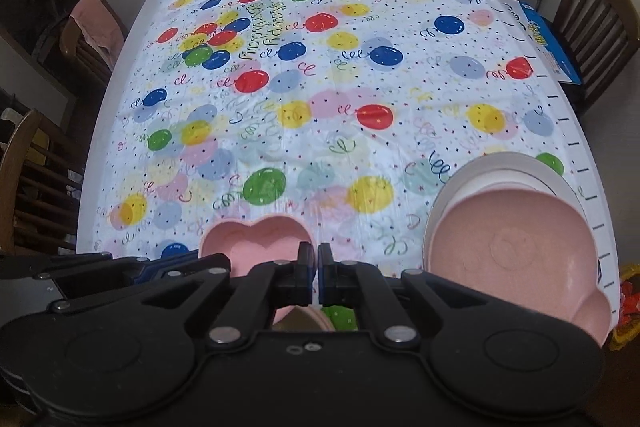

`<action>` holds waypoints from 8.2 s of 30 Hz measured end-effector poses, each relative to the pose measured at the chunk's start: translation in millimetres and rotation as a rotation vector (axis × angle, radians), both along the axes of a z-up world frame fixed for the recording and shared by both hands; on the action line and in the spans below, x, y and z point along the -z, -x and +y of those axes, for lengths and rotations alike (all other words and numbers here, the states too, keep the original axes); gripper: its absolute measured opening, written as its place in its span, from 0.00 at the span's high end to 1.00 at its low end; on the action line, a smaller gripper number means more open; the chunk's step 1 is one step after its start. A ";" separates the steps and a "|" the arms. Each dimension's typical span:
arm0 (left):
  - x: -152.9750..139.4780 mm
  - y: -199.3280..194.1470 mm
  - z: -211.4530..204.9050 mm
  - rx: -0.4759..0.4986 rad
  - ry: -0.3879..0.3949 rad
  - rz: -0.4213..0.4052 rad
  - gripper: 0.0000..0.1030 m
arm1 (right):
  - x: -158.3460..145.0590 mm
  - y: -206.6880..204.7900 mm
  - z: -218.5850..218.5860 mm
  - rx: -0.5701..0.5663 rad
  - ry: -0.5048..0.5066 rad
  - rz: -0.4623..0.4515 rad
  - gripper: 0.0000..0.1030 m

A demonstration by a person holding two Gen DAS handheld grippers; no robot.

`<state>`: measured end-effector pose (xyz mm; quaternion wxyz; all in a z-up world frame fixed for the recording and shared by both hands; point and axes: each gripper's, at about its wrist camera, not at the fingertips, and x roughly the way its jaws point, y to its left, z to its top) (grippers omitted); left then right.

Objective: Organize plates and bowls
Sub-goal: 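Lift the pink heart dish with both grippers and carry it over the cream bowl, then lower the heart dish into the cream bowl and open both grippers, then grip the cream bowl rim with the left gripper while the right gripper grips it, then lift the cream bowl holding the heart dish toward the pink bear plate, then lower the cream bowl into the pink bowl on the bear plate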

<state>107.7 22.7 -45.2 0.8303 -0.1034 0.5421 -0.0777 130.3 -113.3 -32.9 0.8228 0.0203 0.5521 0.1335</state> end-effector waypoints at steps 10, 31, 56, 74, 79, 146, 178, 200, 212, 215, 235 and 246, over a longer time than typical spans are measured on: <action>8.3 27.1 -6.0 0.032 -0.008 0.027 0.93 | 7.3 32.4 -10.1 0.022 -0.037 0.027 0.99; 45.2 36.4 -9.9 0.061 -0.058 0.100 0.93 | 52.2 49.4 -11.4 0.052 -0.058 0.126 0.98; 37.9 41.2 -5.8 0.102 -0.050 0.067 0.93 | 45.1 50.6 -7.3 0.053 -0.052 0.096 0.71; 16.9 50.6 -3.6 0.140 -0.039 -0.021 0.78 | 15.0 73.3 -22.9 0.047 -0.063 -0.023 0.46; 16.6 53.0 -6.3 0.147 -0.047 -0.042 0.46 | 11.3 78.4 -30.5 0.056 -0.062 -0.046 0.35; 85.5 24.3 20.5 -0.098 0.052 0.072 0.69 | 109.3 75.6 -37.9 0.198 -0.237 0.170 0.67; 18.7 12.5 -40.8 -0.021 0.053 0.008 0.75 | 48.3 70.2 -72.8 0.201 -0.134 0.082 0.80; 8.8 -59.1 -167.6 0.030 0.048 0.004 0.75 | 19.3 3.9 -190.3 0.210 -0.077 0.041 0.80; 41.7 -79.6 -197.4 -0.005 0.028 0.075 0.75 | 46.0 -28.0 -223.2 0.179 -0.064 0.108 0.80; 47.0 -83.4 -199.9 -0.017 0.020 0.085 0.75 | 51.8 -34.4 -225.8 0.168 -0.063 0.119 0.80; 56.5 -86.5 -202.4 -0.041 -0.011 0.102 0.75 | 73.8 -47.8 -230.9 0.119 -0.102 0.172 0.77; 52.7 -75.1 -199.7 -0.047 -0.016 0.080 0.75 | 68.2 -43.9 -234.4 0.104 -0.139 0.151 0.67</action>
